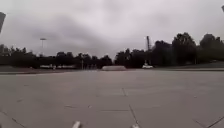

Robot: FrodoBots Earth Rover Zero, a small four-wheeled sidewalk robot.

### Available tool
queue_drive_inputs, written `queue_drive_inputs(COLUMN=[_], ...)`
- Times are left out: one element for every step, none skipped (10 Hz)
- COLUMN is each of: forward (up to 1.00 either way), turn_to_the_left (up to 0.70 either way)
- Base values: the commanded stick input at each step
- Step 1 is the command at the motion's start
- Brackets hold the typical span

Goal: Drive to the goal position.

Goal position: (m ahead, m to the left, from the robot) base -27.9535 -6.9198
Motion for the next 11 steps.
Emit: queue_drive_inputs(forward=[0.70, 0.00, 0.00, 0.00, 0.00, 0.00, 0.00, 0.00, 0.00, 0.00, 0.00], turn_to_the_left=[0.00, -0.02, -0.22, -0.53, -0.66, -0.70, -0.70, -0.69, -0.69, -0.69, -0.69])
